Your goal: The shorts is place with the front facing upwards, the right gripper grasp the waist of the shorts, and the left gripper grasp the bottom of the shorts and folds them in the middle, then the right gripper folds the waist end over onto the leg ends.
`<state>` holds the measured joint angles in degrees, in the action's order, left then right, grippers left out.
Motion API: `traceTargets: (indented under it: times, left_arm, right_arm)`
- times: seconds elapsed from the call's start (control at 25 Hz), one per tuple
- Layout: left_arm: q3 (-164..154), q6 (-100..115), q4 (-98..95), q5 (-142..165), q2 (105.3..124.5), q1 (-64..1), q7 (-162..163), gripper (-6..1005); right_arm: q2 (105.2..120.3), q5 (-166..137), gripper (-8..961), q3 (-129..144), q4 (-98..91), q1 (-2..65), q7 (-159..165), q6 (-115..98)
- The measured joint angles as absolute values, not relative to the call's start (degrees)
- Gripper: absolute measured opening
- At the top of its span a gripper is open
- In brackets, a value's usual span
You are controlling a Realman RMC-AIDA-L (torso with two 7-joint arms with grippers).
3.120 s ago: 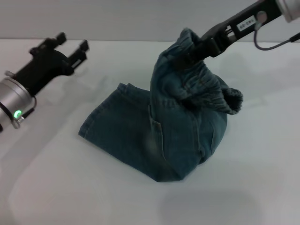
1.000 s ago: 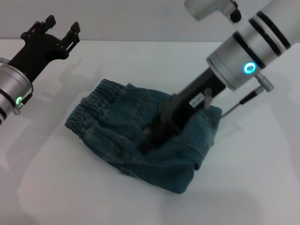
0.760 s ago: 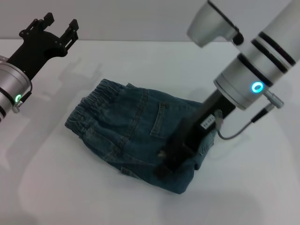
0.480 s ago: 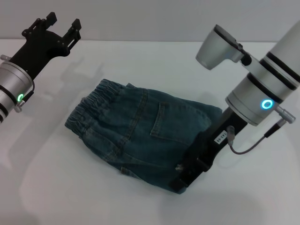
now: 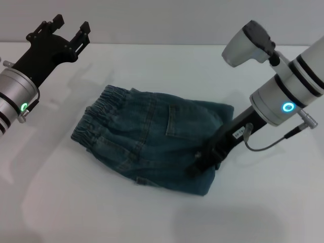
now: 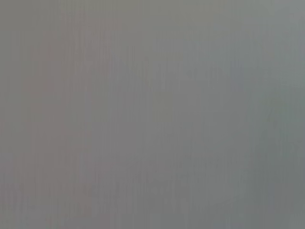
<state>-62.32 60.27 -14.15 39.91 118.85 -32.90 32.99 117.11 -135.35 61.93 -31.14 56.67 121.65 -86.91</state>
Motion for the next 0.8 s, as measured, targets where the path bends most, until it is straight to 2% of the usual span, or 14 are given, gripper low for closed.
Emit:
traceTargets:
  times: [0.12, 0.4, 0.68, 0.8]
  left_arm:
    - [-62.32, 60.35, -14.15, 39.91, 118.92, -32.84, 33.01, 679]
    - [-62.20, 60.75, -13.36, 39.29, 118.99, -33.13, 33.13, 679]
    - [-61.99, 61.15, -13.35, 39.12, 118.75, -33.14, 35.02, 679]
    - [-61.90, 61.17, -13.55, 39.10, 118.68, -33.14, 35.58, 679]
  right_arm:
    - [116.80, -135.35, 651, 61.17, -31.42, 56.46, 121.65, -84.43]
    - [114.95, -135.41, 650, 57.92, -32.68, 56.04, 121.65, -81.13]
    - [114.70, -134.23, 650, 50.79, -43.45, 51.99, 121.97, -89.57]
    - [113.35, -133.76, 650, 48.27, -48.46, 50.62, 124.38, -95.46]
